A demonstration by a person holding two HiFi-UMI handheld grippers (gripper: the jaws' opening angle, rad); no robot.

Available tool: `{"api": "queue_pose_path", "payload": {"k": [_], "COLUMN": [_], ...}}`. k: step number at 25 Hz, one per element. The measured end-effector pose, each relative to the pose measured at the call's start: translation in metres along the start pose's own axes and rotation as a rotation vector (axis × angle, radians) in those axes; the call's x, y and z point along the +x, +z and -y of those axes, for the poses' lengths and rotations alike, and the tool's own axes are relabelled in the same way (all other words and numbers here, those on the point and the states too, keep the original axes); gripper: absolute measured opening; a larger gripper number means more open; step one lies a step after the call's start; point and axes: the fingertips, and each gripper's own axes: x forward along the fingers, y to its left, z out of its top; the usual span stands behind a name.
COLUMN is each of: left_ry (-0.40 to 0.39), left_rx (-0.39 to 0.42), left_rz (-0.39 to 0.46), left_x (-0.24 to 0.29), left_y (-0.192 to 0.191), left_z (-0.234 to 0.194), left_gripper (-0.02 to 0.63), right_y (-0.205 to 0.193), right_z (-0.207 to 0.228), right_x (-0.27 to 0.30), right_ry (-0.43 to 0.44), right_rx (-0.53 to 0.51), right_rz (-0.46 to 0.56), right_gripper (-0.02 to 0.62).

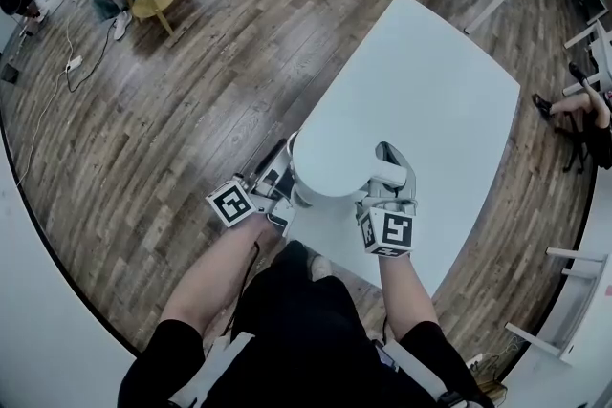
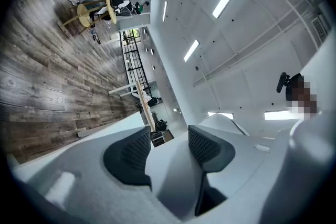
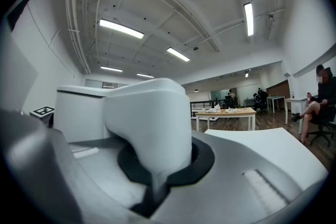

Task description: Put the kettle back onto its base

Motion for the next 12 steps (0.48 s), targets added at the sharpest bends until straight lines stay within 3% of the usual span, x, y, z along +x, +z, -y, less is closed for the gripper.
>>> {"api": "queue_pose_path", "payload": {"k": [12], "left_ry": [-0.016], "left_rx": [-0.021], "left_rz": [-0.011], "left_x": [-0.0054], "left_y": [-0.0060], "left_z": [-0.0095], "left_gripper": [0.218], "right_y": [-0.0085], "right_z": [-0.0058], "right_x": [-0.0058], "right_ry": [0.020], "right_rx": [-0.020], "right_rz": [-0.010], "right_gripper": [0.006]}}
